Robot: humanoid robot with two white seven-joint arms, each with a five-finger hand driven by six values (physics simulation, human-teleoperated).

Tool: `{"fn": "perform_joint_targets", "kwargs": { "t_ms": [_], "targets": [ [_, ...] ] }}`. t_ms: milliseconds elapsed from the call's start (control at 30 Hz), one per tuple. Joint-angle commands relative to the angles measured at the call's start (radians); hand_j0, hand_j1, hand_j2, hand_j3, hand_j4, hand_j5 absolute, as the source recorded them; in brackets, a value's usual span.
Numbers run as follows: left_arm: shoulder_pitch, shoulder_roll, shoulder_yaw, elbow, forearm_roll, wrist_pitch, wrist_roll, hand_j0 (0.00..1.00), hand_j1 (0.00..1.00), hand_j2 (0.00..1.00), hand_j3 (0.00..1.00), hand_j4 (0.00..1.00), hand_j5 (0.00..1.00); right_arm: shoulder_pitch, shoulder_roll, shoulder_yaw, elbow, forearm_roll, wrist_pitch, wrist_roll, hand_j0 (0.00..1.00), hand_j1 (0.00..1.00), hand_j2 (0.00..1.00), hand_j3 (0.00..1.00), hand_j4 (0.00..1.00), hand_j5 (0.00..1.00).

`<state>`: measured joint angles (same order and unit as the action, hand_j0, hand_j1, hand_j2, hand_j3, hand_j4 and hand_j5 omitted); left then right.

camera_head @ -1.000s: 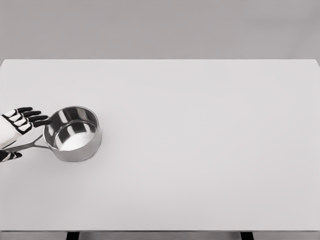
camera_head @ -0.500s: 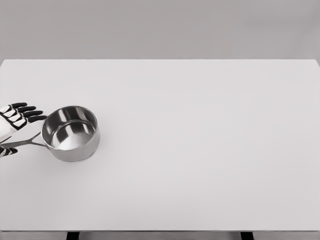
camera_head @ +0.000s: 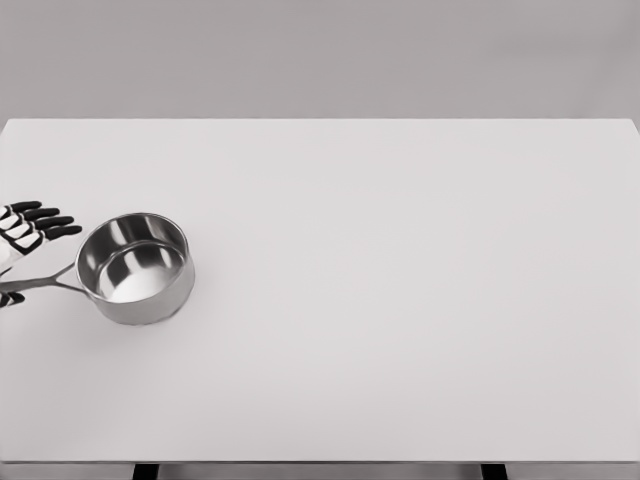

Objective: Rotate pot handle

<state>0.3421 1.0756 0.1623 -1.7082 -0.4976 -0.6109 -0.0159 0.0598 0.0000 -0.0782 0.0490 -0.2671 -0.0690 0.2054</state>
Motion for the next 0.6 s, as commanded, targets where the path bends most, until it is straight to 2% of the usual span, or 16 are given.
{"fn": "perform_joint_targets", "kwargs": {
  "t_ms": [0, 300, 567],
  "targets": [
    [0.0, 0.001, 0.0, 0.002, 0.005, 0.0, 0.001, 1.0, 1.0, 1.0, 1.0, 1.0, 1.0, 0.0, 0.0, 0.0, 0.0, 0.0, -0.002, 0.0, 1.0, 1.0, 1.0, 1.0, 1.0, 1.0],
    [-0.008, -0.009, 0.0, 0.055, 0.007, 0.0, -0.001, 1.0, 1.0, 1.0, 1.0, 1.0, 1.0, 0.0, 0.0, 0.0, 0.0, 0.0, 0.0, 0.0, 1.0, 1.0, 1.0, 1.0, 1.0, 1.0],
    [-0.02, -0.016, -0.003, 0.068, 0.005, 0.0, -0.001, 1.0, 1.0, 1.0, 1.0, 1.0, 1.0, 0.0, 0.0, 0.0, 0.0, 0.0, 0.0, 0.0, 1.0, 1.0, 1.0, 1.0, 1.0, 1.0]
  ]
}}
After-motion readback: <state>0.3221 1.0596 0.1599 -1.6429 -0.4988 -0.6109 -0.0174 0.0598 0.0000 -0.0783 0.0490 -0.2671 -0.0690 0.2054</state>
